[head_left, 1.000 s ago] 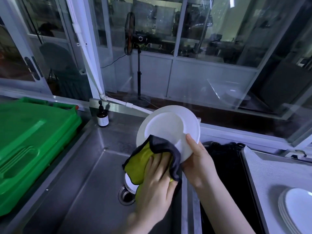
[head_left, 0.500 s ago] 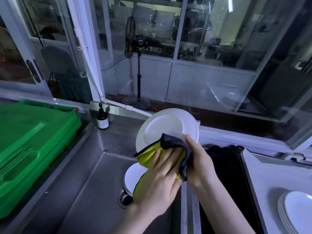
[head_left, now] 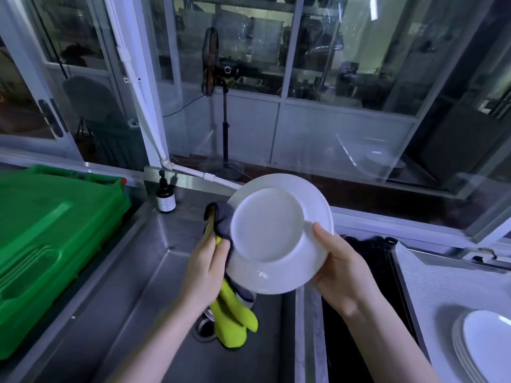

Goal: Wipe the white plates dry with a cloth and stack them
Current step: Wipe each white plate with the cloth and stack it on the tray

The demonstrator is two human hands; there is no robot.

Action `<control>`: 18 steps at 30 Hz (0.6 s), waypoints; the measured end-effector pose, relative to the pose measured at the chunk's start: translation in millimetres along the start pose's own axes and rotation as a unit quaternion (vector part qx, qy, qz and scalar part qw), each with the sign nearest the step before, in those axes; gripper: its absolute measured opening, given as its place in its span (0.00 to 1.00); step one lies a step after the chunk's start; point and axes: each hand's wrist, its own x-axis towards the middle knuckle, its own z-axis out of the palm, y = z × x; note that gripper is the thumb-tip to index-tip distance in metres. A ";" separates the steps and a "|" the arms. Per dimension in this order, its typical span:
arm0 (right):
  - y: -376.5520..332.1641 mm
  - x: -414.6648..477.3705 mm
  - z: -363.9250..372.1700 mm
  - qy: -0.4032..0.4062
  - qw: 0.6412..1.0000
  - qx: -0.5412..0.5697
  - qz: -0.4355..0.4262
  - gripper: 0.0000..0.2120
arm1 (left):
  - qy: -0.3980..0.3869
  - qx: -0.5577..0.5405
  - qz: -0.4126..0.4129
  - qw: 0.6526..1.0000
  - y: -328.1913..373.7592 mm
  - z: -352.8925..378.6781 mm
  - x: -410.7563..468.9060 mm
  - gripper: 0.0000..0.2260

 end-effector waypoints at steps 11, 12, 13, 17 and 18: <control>2.6 4.6 9.8 -0.083 0.984 -0.135 0.080 0.10 | -0.161 0.261 0.402 0.863 31.8 10.7 21.9 0.22; 2.4 4.3 9.1 -0.084 0.984 -0.140 0.077 0.12 | -0.158 0.255 0.408 0.862 29.5 11.4 19.6 0.22; 2.2 3.9 8.5 -0.084 0.984 -0.142 0.074 0.13 | -0.149 0.244 0.407 0.868 27.5 11.5 18.3 0.22; 1.6 1.3 4.3 -0.072 0.986 -0.136 0.062 0.17 | -0.081 0.139 0.269 0.950 22.5 10.6 21.2 0.22; 0.1 0.3 3.1 -0.069 0.987 -0.134 0.058 0.17 | -0.067 0.096 0.194 0.974 22.8 8.9 20.2 0.23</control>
